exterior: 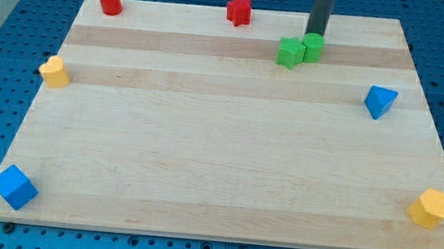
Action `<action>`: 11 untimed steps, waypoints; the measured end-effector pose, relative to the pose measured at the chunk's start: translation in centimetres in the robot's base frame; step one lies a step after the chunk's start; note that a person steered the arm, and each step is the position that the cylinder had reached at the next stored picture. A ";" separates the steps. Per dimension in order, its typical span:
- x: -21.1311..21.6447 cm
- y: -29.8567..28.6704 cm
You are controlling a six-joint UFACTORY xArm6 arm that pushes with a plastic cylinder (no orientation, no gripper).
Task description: Push the red star slightly to the left
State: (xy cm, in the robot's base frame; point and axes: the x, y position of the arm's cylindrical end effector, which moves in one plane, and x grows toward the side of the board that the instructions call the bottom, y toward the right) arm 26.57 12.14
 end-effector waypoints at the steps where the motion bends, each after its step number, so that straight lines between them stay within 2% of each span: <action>1: 0.4 -0.1; 2: 0.0 2.0; 3: -3.2 4.5; 4: -6.5 2.8; 5: -7.4 0.5; 8: -7.3 -13.2; 11: -6.7 -22.3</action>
